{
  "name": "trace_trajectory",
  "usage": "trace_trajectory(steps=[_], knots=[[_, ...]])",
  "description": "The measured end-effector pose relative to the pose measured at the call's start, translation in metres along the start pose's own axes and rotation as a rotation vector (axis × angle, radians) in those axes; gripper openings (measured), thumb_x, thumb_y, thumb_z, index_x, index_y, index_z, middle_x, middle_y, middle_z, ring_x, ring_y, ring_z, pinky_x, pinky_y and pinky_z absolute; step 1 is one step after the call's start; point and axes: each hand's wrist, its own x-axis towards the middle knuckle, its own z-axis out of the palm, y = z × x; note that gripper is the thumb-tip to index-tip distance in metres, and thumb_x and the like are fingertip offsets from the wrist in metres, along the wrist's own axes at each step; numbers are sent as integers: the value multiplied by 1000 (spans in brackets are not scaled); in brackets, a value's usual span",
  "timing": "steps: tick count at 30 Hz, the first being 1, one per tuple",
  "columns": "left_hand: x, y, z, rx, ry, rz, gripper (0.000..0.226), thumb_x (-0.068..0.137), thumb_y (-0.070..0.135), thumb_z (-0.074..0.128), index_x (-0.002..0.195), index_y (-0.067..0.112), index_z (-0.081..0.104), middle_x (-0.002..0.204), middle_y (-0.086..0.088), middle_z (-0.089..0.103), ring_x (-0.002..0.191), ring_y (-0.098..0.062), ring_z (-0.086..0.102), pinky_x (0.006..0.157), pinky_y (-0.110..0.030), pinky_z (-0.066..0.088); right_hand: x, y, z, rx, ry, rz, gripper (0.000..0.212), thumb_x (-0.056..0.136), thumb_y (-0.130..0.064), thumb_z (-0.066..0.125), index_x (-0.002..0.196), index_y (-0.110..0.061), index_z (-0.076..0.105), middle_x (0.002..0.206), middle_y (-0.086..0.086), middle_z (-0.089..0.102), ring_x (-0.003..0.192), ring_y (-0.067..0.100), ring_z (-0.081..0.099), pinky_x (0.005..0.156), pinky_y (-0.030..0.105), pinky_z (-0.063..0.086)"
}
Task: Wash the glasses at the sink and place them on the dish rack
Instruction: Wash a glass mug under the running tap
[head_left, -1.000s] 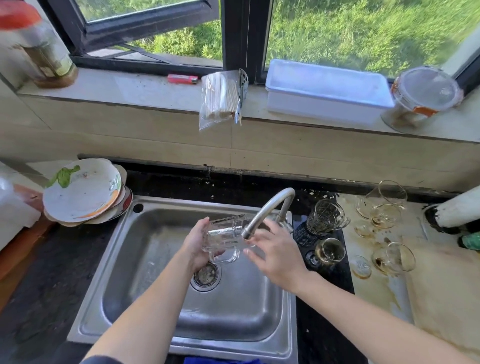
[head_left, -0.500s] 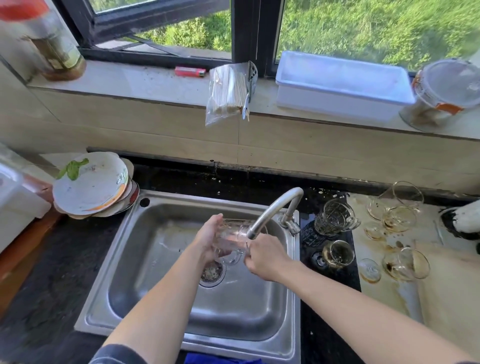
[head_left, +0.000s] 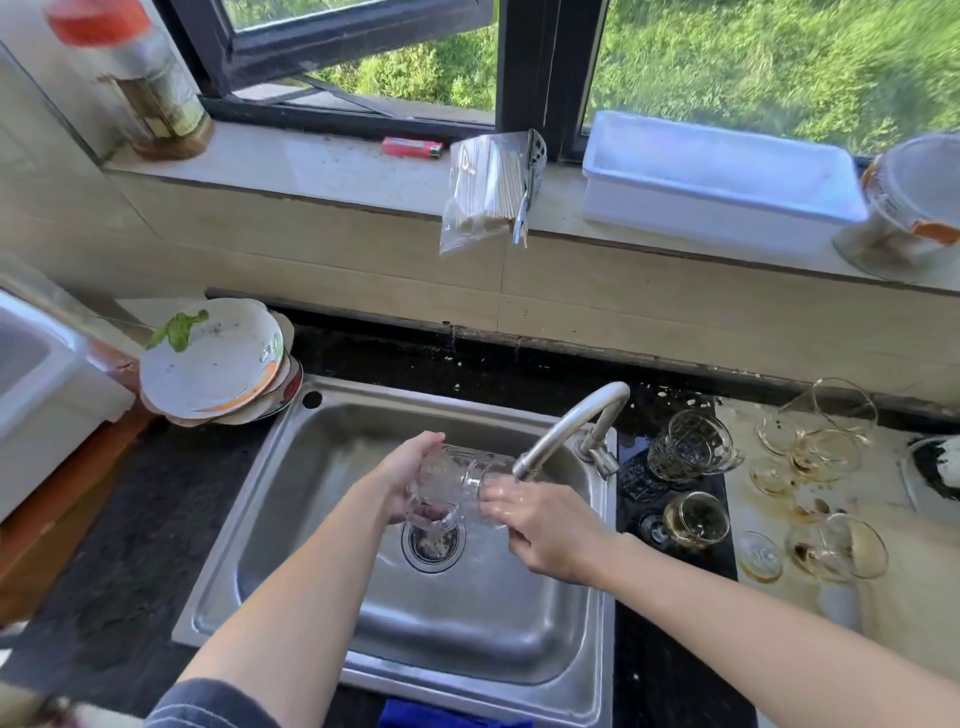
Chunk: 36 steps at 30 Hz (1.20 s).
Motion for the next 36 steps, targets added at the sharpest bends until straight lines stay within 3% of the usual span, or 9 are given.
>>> trace_trajectory(steps=[3, 7, 10, 12, 14, 21, 27, 32, 36], knots=[[-9, -1, 8, -56, -111, -21, 40, 95, 44, 46, 90, 7, 62, 78, -12, 70, 67, -27, 68, 68, -35, 53, 13, -10, -3, -116, -60, 133, 40, 102, -32, 42, 131, -8, 56, 132, 10, 59, 106, 29, 62, 86, 37, 50], [-9, -15, -9, -302, -146, 53, 38, 91, 11, 34, 122, 1, 55, 128, -29, 55, 113, -48, 57, 97, -52, 48, 12, -3, -4, 126, 10, 325, 38, 103, -40, 40, 131, -24, 60, 67, -5, 58, 62, 3, 52, 75, 28, 46], [-7, -33, -1, -264, -159, 120, 49, 91, -3, 41, 133, 20, 49, 133, -23, 50, 106, -44, 60, 94, -45, 50, 15, -3, 0, 189, 28, 407, 34, 102, -40, 42, 129, -35, 62, 93, 2, 72, 86, 11, 62, 87, 29, 48], [-9, -33, 13, -239, -111, 169, 34, 96, 3, 49, 122, 23, 54, 121, -16, 58, 94, -35, 62, 83, -42, 52, 20, -8, 8, 225, 43, 437, 32, 99, -44, 46, 124, -38, 64, 110, -4, 72, 104, 18, 64, 91, 33, 50], [-7, -29, 20, -203, -23, 205, 11, 98, 14, 51, 104, 16, 61, 110, -15, 62, 83, -27, 64, 71, -41, 53, 19, -14, 13, 291, 65, 414, 29, 95, -43, 50, 118, -36, 66, 109, -7, 72, 103, 18, 66, 89, 38, 52], [-9, -27, 26, -96, 41, 212, 15, 97, 20, 51, 86, 17, 61, 85, -9, 65, 70, -22, 60, 69, -35, 47, 10, -9, -3, 22, -39, 288, 20, 97, -24, 48, 110, -13, 58, 109, 7, 68, 101, 28, 64, 76, 36, 50], [-5, -16, 13, -127, 227, 247, 11, 101, 17, 48, 107, 16, 58, 90, -10, 67, 63, -25, 64, 54, -29, 51, 4, -16, -7, 82, -53, 118, 31, 94, -17, 48, 121, -22, 64, 110, -1, 68, 101, 21, 60, 82, 37, 50], [-9, -14, 26, -38, 191, 231, 21, 97, 26, 55, 100, 6, 62, 82, -13, 63, 65, -26, 58, 64, -37, 48, 19, -27, -4, -67, -7, 252, 28, 93, -16, 49, 120, -13, 56, 123, 5, 57, 104, 33, 60, 83, 39, 51], [-6, -12, 7, 100, 237, 256, 18, 98, 17, 53, 108, 11, 66, 94, -9, 66, 85, -29, 62, 77, -41, 51, 0, -19, 2, -20, -54, 43, 35, 89, -11, 52, 119, -17, 67, 117, 1, 68, 109, 23, 61, 83, 40, 54]])
